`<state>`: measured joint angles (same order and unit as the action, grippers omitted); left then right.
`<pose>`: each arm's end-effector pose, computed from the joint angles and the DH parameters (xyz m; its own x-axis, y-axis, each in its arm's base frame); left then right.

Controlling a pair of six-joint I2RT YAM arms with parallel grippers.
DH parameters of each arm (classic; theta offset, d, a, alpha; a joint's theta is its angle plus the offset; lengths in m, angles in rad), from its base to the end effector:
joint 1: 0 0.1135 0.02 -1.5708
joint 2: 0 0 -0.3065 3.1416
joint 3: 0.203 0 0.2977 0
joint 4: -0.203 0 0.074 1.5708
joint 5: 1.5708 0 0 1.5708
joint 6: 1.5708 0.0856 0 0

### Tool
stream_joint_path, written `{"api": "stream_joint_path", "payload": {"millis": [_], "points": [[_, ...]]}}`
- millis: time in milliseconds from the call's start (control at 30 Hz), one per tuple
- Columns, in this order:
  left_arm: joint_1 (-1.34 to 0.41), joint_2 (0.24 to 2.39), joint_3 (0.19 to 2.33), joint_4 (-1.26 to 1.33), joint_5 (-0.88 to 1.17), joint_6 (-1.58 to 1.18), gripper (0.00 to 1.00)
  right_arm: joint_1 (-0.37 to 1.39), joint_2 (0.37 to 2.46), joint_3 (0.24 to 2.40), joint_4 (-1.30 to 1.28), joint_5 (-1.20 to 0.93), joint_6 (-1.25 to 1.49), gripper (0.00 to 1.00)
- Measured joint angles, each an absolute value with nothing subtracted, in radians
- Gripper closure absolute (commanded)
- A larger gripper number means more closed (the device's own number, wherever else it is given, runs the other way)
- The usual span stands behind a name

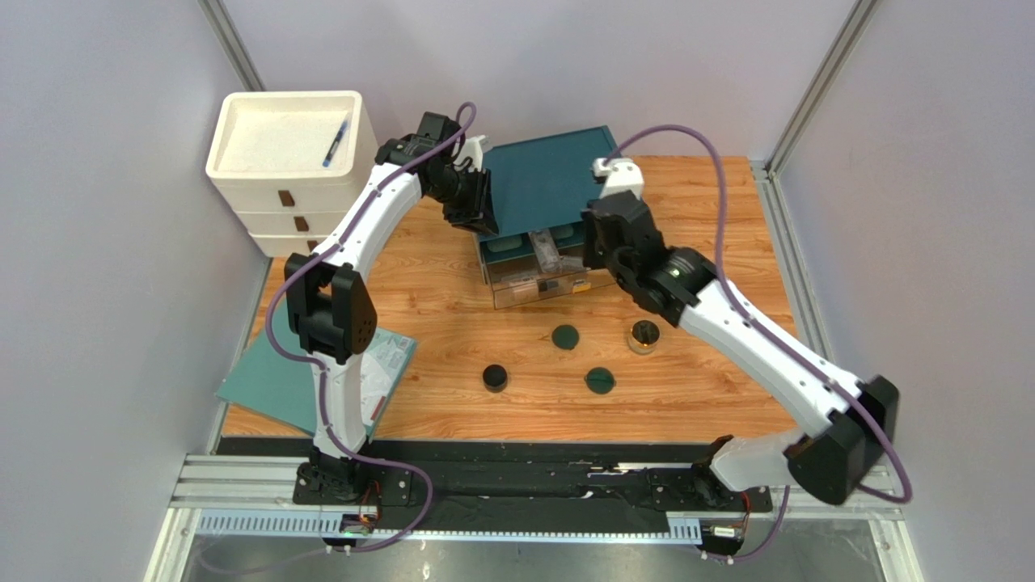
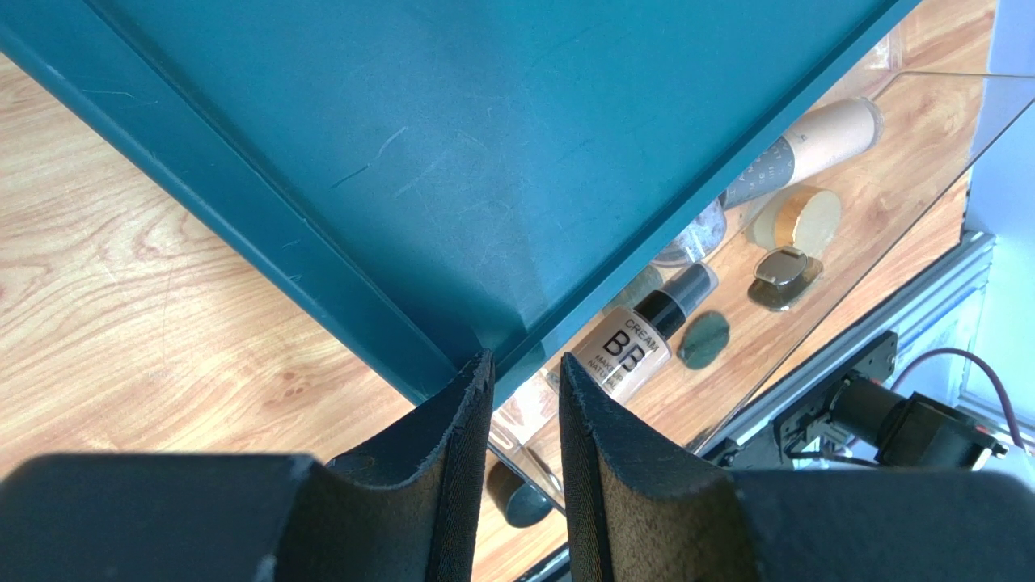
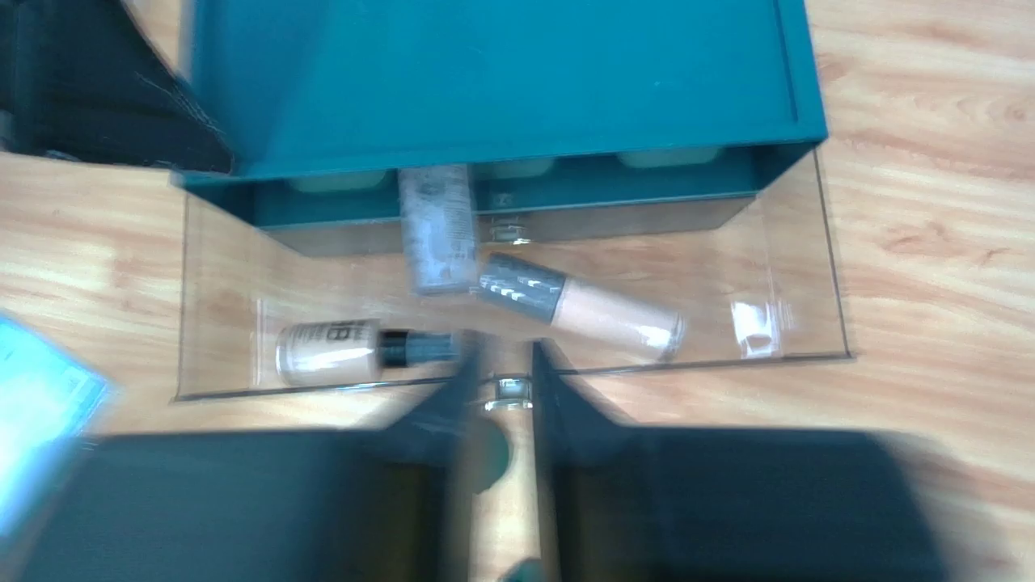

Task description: Organize the makeup

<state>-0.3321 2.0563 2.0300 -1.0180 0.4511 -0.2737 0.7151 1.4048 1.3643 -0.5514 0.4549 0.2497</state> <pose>0.4908 -0.2087 0.3063 -0.9222 0.0607 -0.3819 0.2610 0.8265 -0.4987 0.3179 0.2262 0.3798 -0.4857 -0.1278 -0.8647 -0.1999 0.9793 -0.0325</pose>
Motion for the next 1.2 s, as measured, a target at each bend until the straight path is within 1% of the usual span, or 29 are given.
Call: {"api": "stream_joint_path", "payload": {"millis": [100, 233, 367, 500, 667, 833, 1033, 1200], "points": [[-0.332, 2.058, 2.033, -1.020, 0.451, -0.274, 0.65, 0.699, 1.248, 1.221, -0.509, 0.389, 0.408, 1.00], [-0.332, 2.061, 2.037, -1.023, 0.454, -0.273, 0.65, 0.641, 1.153, 1.075, -0.455, 0.297, 0.566, 1.00], [-0.332, 2.064, 2.042, -1.028, 0.455, -0.273, 0.65, 0.622, 1.140, 0.958, -0.447, 0.229, 0.671, 1.00], [-0.332, 2.069, 2.051, -1.037, 0.455, -0.269, 0.65, 0.624, 1.158, 0.916, -0.469, 0.210, 0.719, 1.00], [-0.332, 2.069, 2.052, -1.037, 0.455, -0.263, 0.65, 0.624, 1.224, 0.910, -0.473, 0.215, 0.739, 1.00], [-0.332, 2.069, 2.051, -1.037, 0.455, -0.258, 0.65, 0.624, 1.345, 0.916, -0.468, 0.237, 0.741, 1.00], [-0.332, 2.069, 2.051, -1.038, 0.456, -0.251, 0.65, 0.624, 1.519, 1.070, -0.477, 0.268, 0.718, 1.00], [-0.332, 2.069, 2.051, -1.039, 0.455, -0.239, 0.65, 0.626, 1.600, 1.219, -0.498, 0.286, 0.687, 1.00]]}}
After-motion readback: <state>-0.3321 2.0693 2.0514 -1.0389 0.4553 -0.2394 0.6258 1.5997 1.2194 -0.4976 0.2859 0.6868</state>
